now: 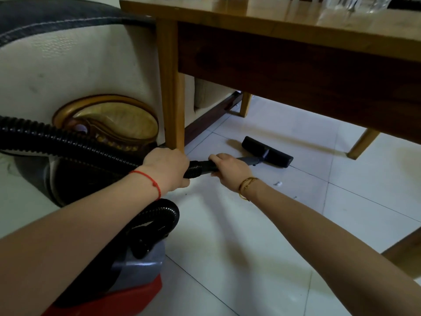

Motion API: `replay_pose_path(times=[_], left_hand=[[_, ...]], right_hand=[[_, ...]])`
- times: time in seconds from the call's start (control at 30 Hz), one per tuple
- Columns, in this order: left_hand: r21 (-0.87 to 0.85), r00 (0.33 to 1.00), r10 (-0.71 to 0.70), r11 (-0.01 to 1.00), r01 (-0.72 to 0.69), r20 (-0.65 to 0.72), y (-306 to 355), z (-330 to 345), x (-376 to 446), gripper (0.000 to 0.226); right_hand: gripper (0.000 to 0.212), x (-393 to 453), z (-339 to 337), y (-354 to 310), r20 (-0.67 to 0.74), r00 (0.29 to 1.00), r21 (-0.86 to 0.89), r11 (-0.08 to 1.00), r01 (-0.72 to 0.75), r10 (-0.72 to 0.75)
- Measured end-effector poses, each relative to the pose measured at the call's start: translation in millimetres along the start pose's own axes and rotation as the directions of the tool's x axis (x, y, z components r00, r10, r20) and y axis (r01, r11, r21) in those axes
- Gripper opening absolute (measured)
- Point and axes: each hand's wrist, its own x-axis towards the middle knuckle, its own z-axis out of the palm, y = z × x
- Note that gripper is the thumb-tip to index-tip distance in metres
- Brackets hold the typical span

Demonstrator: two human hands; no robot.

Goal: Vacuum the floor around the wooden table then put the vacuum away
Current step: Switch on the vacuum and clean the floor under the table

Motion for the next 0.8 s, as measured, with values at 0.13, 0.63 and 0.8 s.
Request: replay_pose_path(times=[0.13, 0.63, 0.8], left_hand=[[-0.028, 0.997, -0.017, 0.999, 0.015, -0.075, 28, -2, 24, 0.033], [-0.048, 0.955, 0.024, 0.998, -0.04, -0.295, 123, -8, 128, 0.031], [-0.119, 0.961, -0.005, 0.993, -0.029, -0.277, 147, -7, 146, 0.026]], right_hand=[[0.038, 0, 1, 32, -0.025, 0.998, -0.034, 0.997, -0.063, 0.062], [0.026, -10, 1, 127, -0.093, 0.966, -0.031, 0.969, -0.245, 0.241], [0.026, -13, 2, 154, -0.06, 0.959, -0.024, 0.96, -0.279, 0.277]])
